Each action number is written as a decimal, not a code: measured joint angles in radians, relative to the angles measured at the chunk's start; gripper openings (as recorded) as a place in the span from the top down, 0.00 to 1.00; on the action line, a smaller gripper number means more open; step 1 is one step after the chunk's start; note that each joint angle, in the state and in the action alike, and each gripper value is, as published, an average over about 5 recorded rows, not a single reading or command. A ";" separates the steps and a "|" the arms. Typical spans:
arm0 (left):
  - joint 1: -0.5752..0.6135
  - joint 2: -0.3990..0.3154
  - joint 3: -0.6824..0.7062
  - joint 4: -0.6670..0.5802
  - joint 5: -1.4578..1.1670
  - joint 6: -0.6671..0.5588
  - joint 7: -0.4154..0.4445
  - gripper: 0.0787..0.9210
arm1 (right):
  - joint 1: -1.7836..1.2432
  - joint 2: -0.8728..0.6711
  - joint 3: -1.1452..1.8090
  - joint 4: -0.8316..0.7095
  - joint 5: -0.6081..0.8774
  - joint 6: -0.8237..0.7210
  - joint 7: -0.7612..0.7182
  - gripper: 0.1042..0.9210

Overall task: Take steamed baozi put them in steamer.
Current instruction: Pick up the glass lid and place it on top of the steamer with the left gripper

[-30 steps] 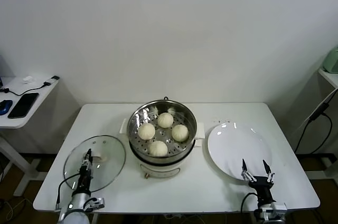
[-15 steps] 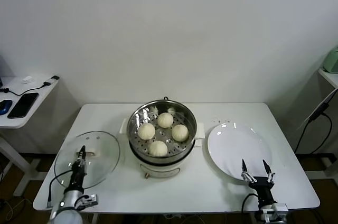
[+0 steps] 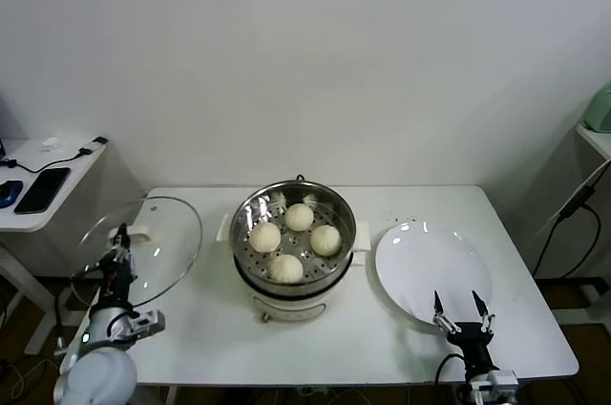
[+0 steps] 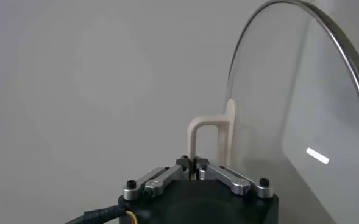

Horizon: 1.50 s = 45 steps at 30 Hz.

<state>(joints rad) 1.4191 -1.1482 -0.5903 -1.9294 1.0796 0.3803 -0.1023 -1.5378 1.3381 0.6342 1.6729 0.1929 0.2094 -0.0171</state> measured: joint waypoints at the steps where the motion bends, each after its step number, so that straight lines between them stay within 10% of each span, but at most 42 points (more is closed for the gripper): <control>1: -0.006 0.000 0.009 -0.021 0.005 0.018 0.015 0.94 | -0.003 -0.001 0.001 0.004 -0.001 0.000 0.000 0.12; 23: -0.273 -0.227 0.543 -0.125 0.388 0.319 0.330 0.94 | -0.016 0.002 -0.002 0.019 -0.030 0.032 -0.011 0.12; 45: -0.363 -0.402 0.700 0.090 0.585 0.356 0.367 0.94 | -0.026 0.001 0.006 0.023 -0.037 0.088 0.012 0.12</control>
<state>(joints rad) 1.0562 -1.5498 0.1094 -1.8391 1.6651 0.7366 0.2644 -1.5635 1.3388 0.6404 1.6964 0.1555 0.2970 -0.0049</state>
